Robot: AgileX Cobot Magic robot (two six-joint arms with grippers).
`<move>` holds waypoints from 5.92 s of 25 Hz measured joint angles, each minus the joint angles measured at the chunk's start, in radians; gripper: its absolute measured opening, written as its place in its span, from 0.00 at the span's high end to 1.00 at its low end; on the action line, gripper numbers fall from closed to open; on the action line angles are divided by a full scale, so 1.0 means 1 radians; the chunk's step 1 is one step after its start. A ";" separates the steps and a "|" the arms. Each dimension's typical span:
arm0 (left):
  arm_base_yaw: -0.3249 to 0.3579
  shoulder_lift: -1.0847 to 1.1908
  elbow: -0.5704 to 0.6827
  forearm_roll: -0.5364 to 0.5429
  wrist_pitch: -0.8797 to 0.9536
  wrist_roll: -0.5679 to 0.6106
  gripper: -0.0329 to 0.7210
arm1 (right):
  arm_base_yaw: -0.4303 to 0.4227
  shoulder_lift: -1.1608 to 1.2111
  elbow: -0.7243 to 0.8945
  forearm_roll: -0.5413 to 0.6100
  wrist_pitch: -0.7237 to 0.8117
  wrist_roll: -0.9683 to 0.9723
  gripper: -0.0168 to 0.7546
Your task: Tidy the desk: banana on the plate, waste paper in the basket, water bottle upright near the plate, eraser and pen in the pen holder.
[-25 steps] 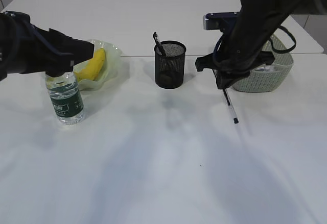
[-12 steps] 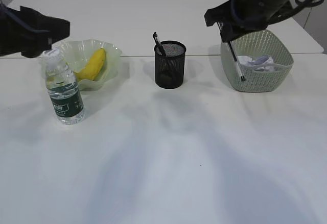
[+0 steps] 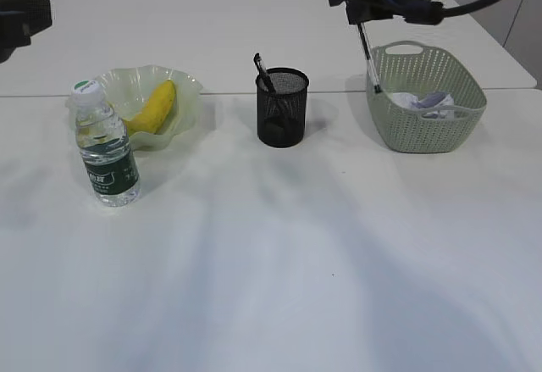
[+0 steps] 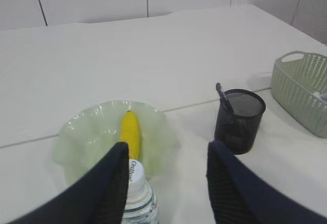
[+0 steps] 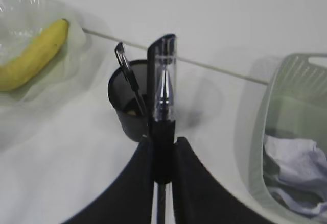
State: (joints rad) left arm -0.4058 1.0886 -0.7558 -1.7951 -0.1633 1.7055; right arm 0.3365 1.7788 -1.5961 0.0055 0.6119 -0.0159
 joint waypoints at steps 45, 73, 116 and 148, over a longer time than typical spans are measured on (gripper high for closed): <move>0.000 -0.007 0.000 -0.054 -0.285 0.270 0.51 | 0.008 0.356 -0.014 -0.088 -0.821 0.065 0.92; 0.000 0.004 0.000 -0.055 -0.291 0.295 0.52 | 0.008 0.503 -0.120 -0.255 -0.886 0.189 0.90; 0.000 0.004 0.000 -0.055 -0.281 0.295 0.52 | 0.019 0.076 -0.099 -0.253 -0.176 0.073 0.65; 0.002 -0.003 0.088 -0.055 -0.279 0.704 0.53 | 0.019 -0.479 0.262 0.093 0.004 -0.184 0.65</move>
State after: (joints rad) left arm -0.4042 1.0861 -0.6682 -1.8504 -0.4426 2.4095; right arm 0.3559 1.2998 -1.3343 0.0981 0.6163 -0.2004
